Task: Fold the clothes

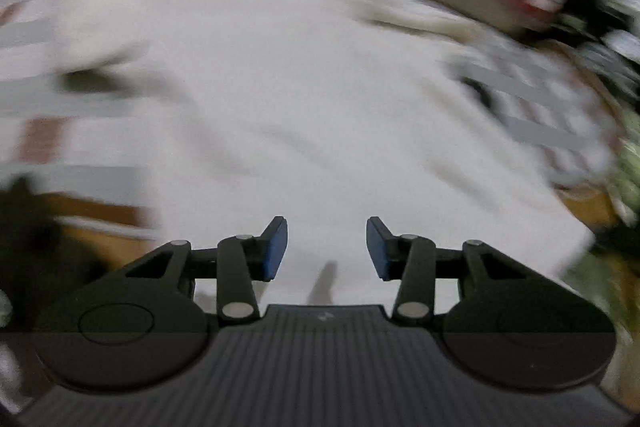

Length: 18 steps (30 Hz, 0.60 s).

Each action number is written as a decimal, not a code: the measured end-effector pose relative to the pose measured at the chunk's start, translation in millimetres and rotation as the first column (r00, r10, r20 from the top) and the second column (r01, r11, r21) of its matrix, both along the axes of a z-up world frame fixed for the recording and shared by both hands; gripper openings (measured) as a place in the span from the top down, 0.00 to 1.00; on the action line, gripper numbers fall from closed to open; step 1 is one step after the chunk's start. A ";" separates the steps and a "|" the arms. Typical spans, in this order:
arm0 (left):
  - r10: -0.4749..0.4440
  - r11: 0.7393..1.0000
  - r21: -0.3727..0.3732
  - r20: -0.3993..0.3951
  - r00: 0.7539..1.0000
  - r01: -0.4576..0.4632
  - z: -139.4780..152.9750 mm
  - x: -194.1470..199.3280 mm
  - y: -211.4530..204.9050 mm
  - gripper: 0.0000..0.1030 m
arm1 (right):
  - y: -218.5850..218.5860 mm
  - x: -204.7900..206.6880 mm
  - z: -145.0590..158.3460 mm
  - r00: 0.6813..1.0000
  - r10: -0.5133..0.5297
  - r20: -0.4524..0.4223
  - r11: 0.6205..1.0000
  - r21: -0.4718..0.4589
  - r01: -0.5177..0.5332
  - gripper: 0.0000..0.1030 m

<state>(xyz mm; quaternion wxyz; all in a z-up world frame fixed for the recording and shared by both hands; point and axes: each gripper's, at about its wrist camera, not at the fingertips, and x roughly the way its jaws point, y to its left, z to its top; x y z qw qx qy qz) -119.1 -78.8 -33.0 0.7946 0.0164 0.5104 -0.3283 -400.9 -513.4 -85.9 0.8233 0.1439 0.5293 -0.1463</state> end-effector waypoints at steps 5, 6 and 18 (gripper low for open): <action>0.162 0.986 -0.042 -0.025 0.987 -0.163 -1.7 48.3 29.4 0.58 | 2.5 -11.0 36.7 0.977 0.005 0.214 0.943 0.325 -0.076 0.45; 0.184 0.982 -0.050 -0.027 0.983 -0.185 -2.5 54.9 31.0 0.58 | 1.1 -7.3 42.1 0.970 0.004 0.243 0.943 0.322 -0.084 0.45; 0.250 0.965 0.014 0.250 0.935 -0.262 -3.6 105.3 -16.7 0.56 | 15.8 160.2 98.7 0.904 -0.109 0.414 0.946 0.324 -0.034 0.45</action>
